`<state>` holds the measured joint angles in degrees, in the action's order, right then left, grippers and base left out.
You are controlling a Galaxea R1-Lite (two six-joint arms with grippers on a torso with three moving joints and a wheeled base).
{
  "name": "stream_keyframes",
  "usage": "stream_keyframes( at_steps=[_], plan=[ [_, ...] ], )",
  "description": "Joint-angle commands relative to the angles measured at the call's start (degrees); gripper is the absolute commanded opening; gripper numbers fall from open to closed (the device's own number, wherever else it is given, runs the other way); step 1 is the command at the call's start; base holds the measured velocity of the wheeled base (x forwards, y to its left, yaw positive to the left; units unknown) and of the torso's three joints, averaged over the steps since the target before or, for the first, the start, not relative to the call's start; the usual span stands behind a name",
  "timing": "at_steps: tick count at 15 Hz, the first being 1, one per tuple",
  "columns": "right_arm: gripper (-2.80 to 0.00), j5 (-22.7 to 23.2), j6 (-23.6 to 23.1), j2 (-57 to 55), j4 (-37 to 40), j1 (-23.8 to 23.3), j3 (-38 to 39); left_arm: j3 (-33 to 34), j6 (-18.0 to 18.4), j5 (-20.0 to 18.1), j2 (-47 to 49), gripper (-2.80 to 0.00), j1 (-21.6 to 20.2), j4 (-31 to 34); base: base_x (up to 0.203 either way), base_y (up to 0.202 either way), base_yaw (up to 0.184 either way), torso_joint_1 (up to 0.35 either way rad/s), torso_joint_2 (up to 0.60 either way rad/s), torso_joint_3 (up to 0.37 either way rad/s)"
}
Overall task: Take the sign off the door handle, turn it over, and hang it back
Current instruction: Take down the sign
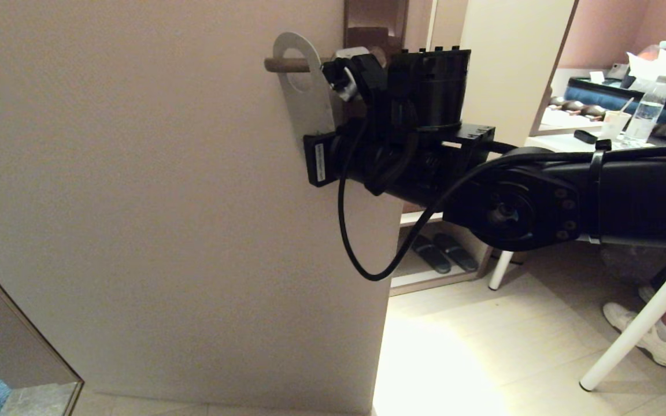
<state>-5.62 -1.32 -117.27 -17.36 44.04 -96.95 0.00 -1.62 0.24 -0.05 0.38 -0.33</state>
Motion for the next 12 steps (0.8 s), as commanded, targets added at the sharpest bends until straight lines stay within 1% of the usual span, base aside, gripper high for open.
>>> stream_keyframes(
  at_steps=[1,3,7,12],
  plan=[
    [-2.80,-0.39,0.00,-1.24,-0.20,0.13,-1.24,0.00,-0.05,0.02,0.05,-2.80,0.00,-0.02,0.000,0.000,0.000,0.000,0.00,0.000],
    [-2.80,-1.18,0.05,-2.32,-0.34,0.56,-2.92,0.00,-0.05,0.02,0.05,-2.80,-0.01,-0.02,0.000,0.000,0.000,0.000,0.00,0.000],
    [-2.80,-1.23,0.07,-3.70,-0.40,1.51,-5.47,0.00,-0.05,0.02,0.05,-2.80,0.01,-0.02,0.000,0.000,0.000,0.000,0.00,0.000],
    [-2.80,-1.67,0.09,-4.46,-0.48,2.54,-6.32,0.00,-0.05,0.02,0.05,-2.80,0.03,-0.02,0.000,0.000,0.000,0.000,0.00,0.000]
  ],
)
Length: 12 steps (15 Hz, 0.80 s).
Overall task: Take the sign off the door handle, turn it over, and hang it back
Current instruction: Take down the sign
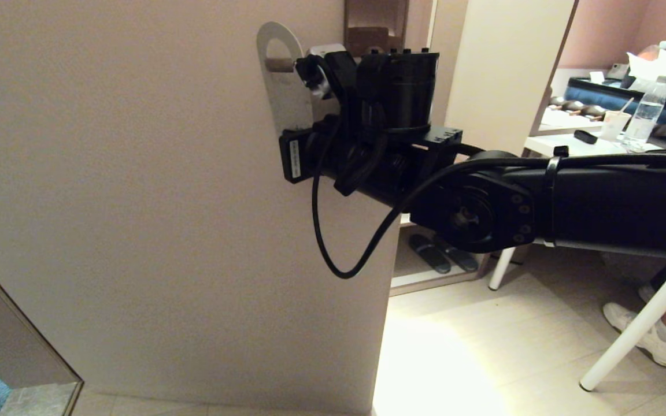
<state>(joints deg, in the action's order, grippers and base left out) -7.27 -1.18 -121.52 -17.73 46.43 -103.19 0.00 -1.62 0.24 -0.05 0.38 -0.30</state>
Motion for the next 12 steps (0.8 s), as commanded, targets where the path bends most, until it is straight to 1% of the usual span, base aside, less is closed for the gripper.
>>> stream_keyframes(
  at_steps=[1,8,10,12],
  plan=[
    [-2.80,-0.02,-0.05,-0.21,-0.11,0.24,-0.08,0.00,-0.05,0.02,0.05,-2.80,0.05,-0.05,0.000,0.000,0.000,0.000,0.00,0.000],
    [-2.80,-0.03,-0.05,-0.79,-0.90,1.03,-0.08,0.00,-0.05,0.02,0.05,-2.80,-0.03,-0.05,0.000,0.000,0.000,0.000,0.00,0.000],
    [-2.80,-0.52,-0.05,-1.73,-4.27,1.45,-0.10,0.00,-0.05,0.02,0.05,-2.80,-0.03,-0.05,0.000,0.000,0.000,0.000,0.00,0.000],
    [-2.80,-1.56,0.04,-2.14,-5.03,2.04,-0.08,0.00,-0.05,0.02,0.05,-2.80,0.04,-0.05,0.000,0.000,0.000,0.000,0.00,0.000]
  ],
)
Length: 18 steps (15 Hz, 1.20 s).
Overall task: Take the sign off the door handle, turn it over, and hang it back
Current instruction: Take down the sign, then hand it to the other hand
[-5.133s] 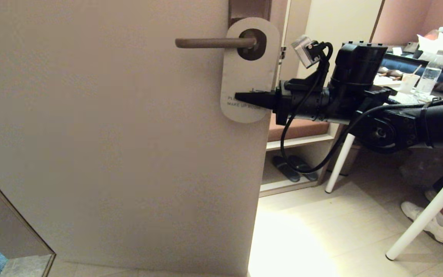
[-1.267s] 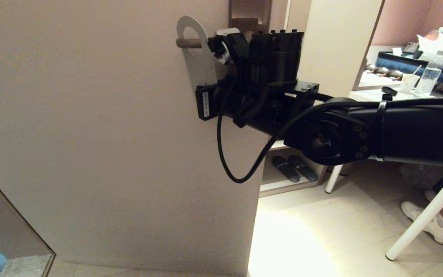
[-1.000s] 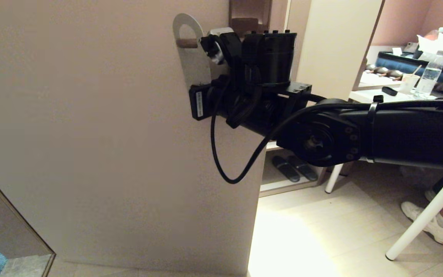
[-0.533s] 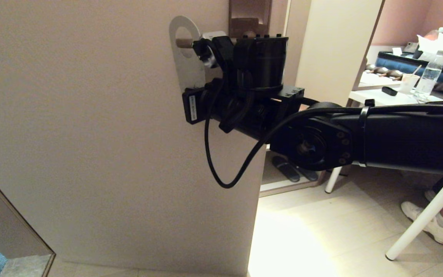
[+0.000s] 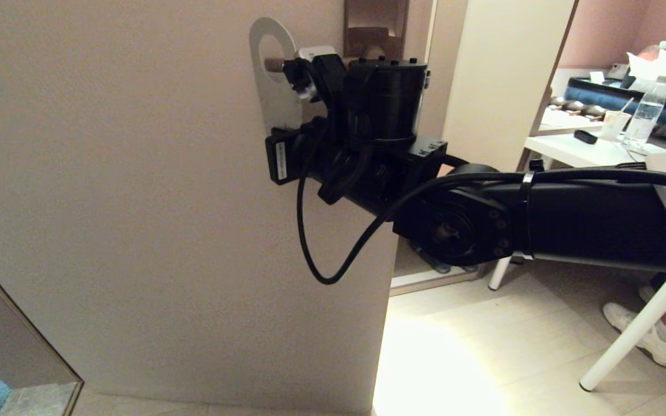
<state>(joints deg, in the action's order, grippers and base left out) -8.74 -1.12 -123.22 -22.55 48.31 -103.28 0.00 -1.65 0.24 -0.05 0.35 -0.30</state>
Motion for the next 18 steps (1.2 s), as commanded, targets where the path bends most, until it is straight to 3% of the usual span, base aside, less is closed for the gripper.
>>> stream_keyframes(
  at_steps=[1,10,15,18],
  plan=[
    [-2.80,-0.13,-0.02,-0.44,-0.21,0.36,0.01,0.00,-0.02,0.02,0.05,-2.80,0.08,-0.05,0.000,0.000,0.000,0.000,0.00,0.000],
    [-2.80,0.05,0.15,0.74,-0.21,3.56,1.08,0.00,-0.02,0.02,0.05,-2.80,0.06,-0.05,0.000,0.000,0.000,0.000,0.00,0.000],
    [-2.80,0.85,0.56,6.00,-0.21,4.84,8.36,0.00,-0.02,0.02,0.05,-2.80,0.00,-0.05,0.000,0.000,0.000,0.000,0.00,0.000],
    [-2.80,6.59,1.28,10.76,-0.14,4.79,13.80,0.00,-0.02,0.02,0.05,-2.80,0.05,-0.05,0.000,0.000,0.000,0.000,0.00,0.000]
  ],
)
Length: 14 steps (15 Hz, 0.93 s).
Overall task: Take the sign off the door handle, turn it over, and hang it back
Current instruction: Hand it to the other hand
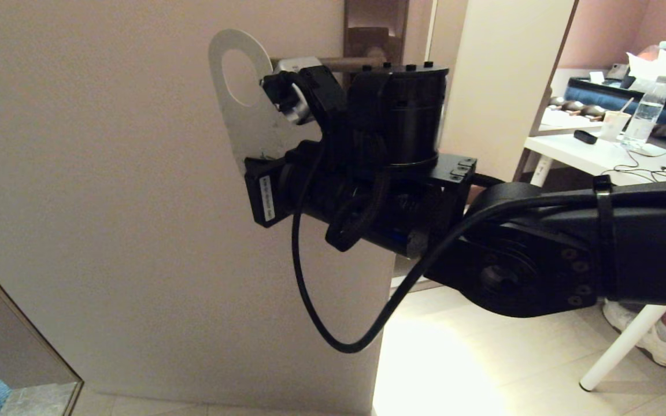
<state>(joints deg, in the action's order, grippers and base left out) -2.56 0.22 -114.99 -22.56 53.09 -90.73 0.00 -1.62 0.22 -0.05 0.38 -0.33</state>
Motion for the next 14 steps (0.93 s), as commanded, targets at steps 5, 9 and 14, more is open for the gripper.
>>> stream_keyframes(
  at_steps=[5,9,14],
  plan=[
    [-2.80,5.79,0.39,7.56,0.14,0.00,7.38,0.00,-0.05,0.04,0.05,-2.80,-0.03,-0.02,0.000,0.000,0.000,0.000,0.00,0.000],
    [-2.80,9.61,0.23,11.46,0.07,0.03,13.41,0.00,-0.05,0.04,0.05,-2.80,-0.03,-0.02,0.000,0.000,0.000,0.000,0.00,0.000],
    [-2.80,12.92,0.23,16.71,0.19,0.00,19.25,0.00,0.30,-0.13,0.05,-2.80,-0.03,0.07,0.000,0.000,0.000,0.000,0.00,0.000]
  ],
)
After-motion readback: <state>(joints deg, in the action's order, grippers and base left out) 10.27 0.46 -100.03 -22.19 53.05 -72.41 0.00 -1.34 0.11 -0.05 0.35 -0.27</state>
